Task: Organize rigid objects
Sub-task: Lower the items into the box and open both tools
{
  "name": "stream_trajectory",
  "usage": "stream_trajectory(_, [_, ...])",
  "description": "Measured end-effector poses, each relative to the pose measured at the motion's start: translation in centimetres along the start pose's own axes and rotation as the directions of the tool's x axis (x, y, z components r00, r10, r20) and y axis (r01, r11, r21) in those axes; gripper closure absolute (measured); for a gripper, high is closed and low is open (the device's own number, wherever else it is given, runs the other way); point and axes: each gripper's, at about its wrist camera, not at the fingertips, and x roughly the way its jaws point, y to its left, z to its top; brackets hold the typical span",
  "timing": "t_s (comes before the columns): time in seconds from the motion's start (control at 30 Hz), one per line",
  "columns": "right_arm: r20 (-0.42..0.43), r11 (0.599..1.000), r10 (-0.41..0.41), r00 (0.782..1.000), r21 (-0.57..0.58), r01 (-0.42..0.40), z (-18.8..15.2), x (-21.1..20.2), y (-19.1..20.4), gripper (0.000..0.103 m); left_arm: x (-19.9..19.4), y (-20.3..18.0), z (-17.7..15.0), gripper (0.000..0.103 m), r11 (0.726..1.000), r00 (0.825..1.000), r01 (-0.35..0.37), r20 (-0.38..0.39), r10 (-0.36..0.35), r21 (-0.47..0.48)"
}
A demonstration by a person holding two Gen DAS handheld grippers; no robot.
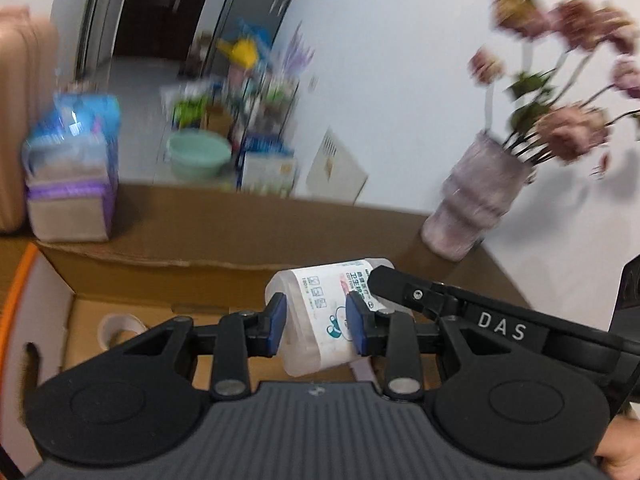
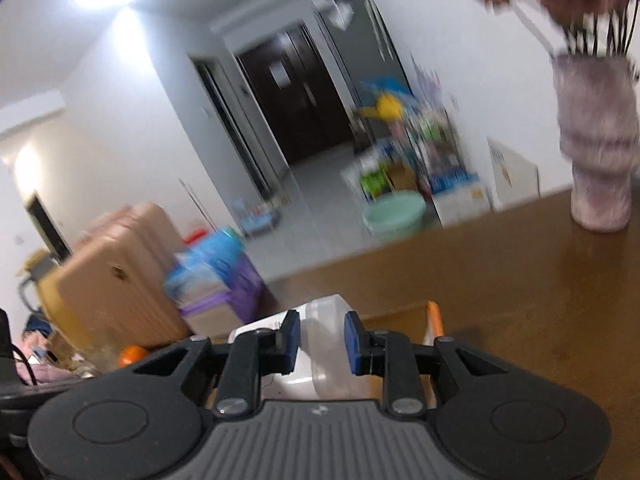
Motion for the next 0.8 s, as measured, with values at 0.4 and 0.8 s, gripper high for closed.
stream_trajectory(0.4, [-0.166, 0.972, -0.183, 0.969, -0.177, 0.153, -2.8, 7.2, 0.4, 0.085, 7.7, 4.1, -1.3, 0.076, 0.997, 0.986, -0.07, -0.154, 0.064, -0.034])
stream_trajectory(0.8, [-0.126, 0.966, -0.18, 0.976, -0.209, 0.151, -1.9, 1.3, 3.3, 0.077, -0.9, 1.0, -0.9, 0.057, 0.974, 0.981, -0.19, -0.026, 0.194, 0.123])
